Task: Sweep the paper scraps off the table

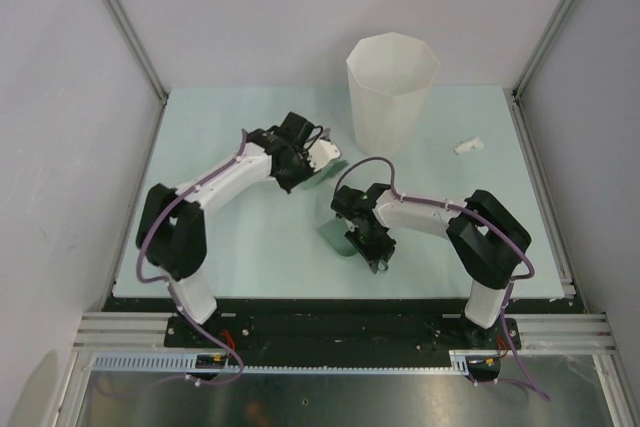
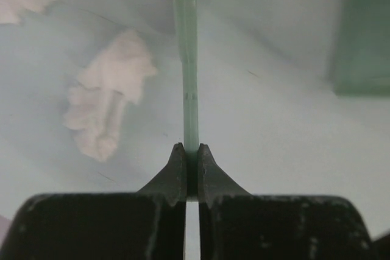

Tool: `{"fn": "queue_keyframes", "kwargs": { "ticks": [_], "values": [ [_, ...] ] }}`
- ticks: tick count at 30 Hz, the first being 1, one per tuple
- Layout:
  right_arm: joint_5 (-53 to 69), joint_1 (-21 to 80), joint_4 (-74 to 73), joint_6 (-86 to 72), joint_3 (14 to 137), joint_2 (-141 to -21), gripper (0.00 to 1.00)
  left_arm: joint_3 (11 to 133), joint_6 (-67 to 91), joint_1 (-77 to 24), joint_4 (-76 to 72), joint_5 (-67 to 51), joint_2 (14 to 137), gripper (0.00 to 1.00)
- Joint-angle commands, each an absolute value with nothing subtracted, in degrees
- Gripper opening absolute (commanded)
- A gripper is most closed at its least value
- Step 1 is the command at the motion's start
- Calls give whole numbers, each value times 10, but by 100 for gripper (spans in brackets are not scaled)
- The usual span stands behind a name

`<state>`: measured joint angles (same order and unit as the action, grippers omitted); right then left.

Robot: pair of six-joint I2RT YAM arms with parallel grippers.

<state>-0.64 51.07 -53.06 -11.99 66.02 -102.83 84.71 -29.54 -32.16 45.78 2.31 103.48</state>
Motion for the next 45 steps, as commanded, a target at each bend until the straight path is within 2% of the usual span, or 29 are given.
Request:
{"fn": "queue_keyframes", "kwargs": {
  "ticks": [1,7,14,20,24,30,34,38,45],
  "values": [
    [-5,486,-491,-110,647,-1040,0,764,-316,-336,497,-98,942,0],
    [-5,483,-485,-108,650,-1055,0,743,-294,-343,521,-172,868,0],
    [-19,491,-506,-114,650,-1049,0,839,-258,-331,521,-94,818,0],
    [-6,501,-530,-126,650,-1044,0,882,-258,-302,521,-62,853,0],
    [16,517,-586,-152,650,-1019,0,903,-248,-289,519,-40,926,0],
    [26,569,-656,-199,650,-982,0,921,-242,-287,515,-80,983,0],
    [28,558,-650,-200,650,-968,0,925,-244,-287,513,-102,1006,0],
    [18,523,-632,-181,653,-1003,0,900,-244,-288,513,-136,1006,0],
    [-29,497,-600,-139,690,-1090,0,806,-256,-312,519,-272,936,0]
  ]
}}
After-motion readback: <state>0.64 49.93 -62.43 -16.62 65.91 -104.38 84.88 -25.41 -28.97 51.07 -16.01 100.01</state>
